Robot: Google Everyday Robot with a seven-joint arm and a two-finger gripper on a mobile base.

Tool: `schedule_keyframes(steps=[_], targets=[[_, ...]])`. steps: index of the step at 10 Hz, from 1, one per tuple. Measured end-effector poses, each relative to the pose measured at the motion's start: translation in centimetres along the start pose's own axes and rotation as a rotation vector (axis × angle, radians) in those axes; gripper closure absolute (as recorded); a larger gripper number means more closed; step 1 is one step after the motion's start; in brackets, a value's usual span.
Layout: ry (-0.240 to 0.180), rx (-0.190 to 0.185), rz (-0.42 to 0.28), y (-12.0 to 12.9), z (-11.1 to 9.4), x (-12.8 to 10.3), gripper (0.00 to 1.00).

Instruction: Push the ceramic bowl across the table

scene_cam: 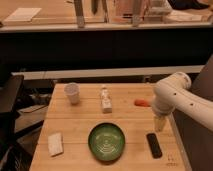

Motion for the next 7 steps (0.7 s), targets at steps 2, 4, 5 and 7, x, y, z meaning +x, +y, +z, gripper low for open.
schedule_keyframes(steps=[2,4,5,7], targets=[[0.001,-0.005,-0.016,0.9,1.2,-0.8,0.2],[0.0,-0.012,-0.045,1.4,2.4,-2.1,0.2],[0.0,-0.014,-0.055,1.7,2.8,-2.5,0.2],[0.002,-0.025,-0.079,2.5,3.8,-3.1,0.2]])
